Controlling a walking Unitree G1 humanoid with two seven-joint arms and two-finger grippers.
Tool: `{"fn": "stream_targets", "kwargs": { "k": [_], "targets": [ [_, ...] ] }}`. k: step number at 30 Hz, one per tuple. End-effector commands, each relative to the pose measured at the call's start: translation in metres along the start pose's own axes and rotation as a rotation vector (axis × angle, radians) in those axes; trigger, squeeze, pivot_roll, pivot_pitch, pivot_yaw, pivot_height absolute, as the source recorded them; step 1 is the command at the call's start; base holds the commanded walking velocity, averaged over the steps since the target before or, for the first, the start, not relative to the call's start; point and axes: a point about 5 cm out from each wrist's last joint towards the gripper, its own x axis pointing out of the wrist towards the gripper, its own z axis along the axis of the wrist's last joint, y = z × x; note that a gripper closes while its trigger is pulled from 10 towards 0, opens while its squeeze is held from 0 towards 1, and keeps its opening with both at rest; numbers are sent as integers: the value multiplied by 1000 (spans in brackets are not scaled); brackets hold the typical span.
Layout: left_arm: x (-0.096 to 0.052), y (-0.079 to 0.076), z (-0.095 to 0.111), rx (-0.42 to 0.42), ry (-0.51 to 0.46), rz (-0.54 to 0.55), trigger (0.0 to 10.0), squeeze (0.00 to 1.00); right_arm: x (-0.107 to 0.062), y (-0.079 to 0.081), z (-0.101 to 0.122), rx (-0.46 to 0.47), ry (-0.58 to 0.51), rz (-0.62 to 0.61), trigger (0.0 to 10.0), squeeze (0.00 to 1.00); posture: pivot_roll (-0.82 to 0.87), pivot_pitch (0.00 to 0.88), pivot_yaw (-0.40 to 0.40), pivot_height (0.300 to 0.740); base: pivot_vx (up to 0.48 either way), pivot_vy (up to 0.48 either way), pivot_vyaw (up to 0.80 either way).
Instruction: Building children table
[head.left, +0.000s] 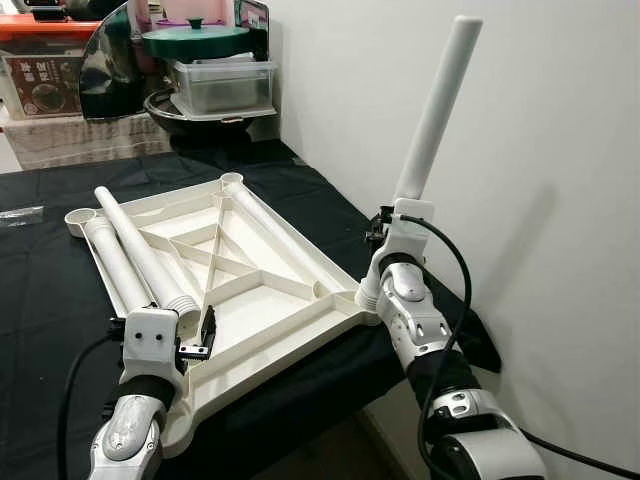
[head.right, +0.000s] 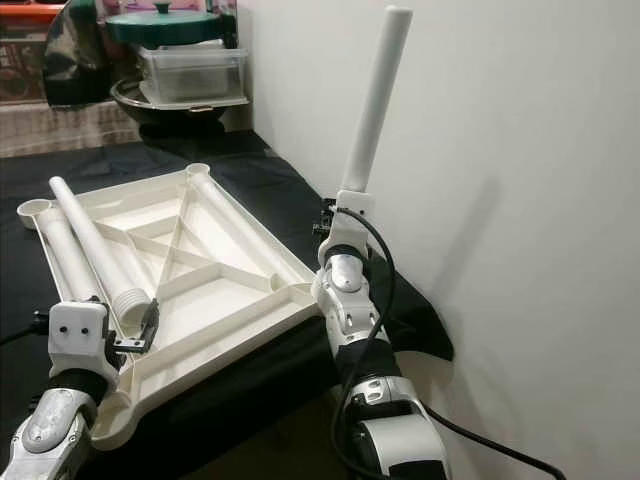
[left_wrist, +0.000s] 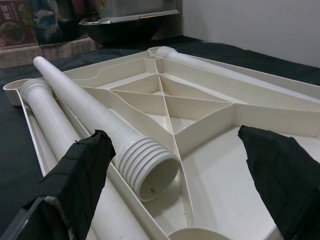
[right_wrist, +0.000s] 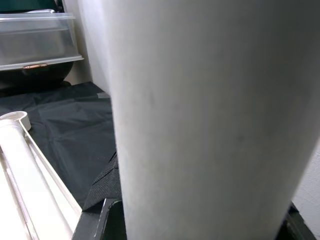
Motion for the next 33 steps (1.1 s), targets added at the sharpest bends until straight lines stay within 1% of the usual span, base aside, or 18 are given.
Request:
{"fn": "stream_targets", "kwargs": {
  "k": [1, 4, 6, 10, 15, 17, 19, 23, 29, 33],
  "targets": [
    [2, -1, -2, 2, 2, -2, 10000, 0, -8, -12, -44, -68, 179, -46, 10000, 0, 51, 0, -71, 740, 0, 0, 0],
    [2, -1, -2, 4, 1, -2, 10000, 0, -7, -11, -42, -64, 187, -57, 10000, 0, 52, 0, -72, 740, 0, 0, 0],
    [3, -1, -1, 6, -1, 0, 10000, 0, -7, -10, -43, -38, 210, -83, 10000, 0, 55, 0, -73, 740, 0, 0, 0],
    [3, -1, -2, 8, -1, 1, 10000, 0, -9, -9, -48, -12, 244, -113, 10000, 0, 59, 0, -75, 740, 0, 0, 0],
    [3, 0, -2, 10, 0, 1, 10000, 0, -11, -6, -50, -5, 260, -115, 10000, 0, 59, 0, -75, 740, 0, 0, 0],
    [3, 0, -2, 12, -1, 2, 10000, 0, -12, -1, -51, -20, 259, -101, 10000, 0, 56, 0, -73, 740, 0, 0, 0],
    [3, 0, -2, 13, -1, 2, 10000, 0, -12, 0, -52, -21, 259, -97, 10000, 0, 56, 0, -73, 740, 0, 0, 0],
    [4, 1, -1, 14, -4, 1, 10000, 0, -11, 4, -47, -17, 240, -66, 10000, 0, 57, 0, -73, 740, 0, 0, 0],
    [4, 1, -2, 17, -1, 1, 10000, 0, -8, 11, -31, -20, 186, -11, 10000, 0, 52, 0, -71, 740, 0, 0, 0],
    [5, 1, -2, 17, 0, 0, 10000, 0, -8, 14, -28, -31, 184, 20, 10000, 0, 49, 0, -71, 740, 0, 0, 0]
  ]
}}
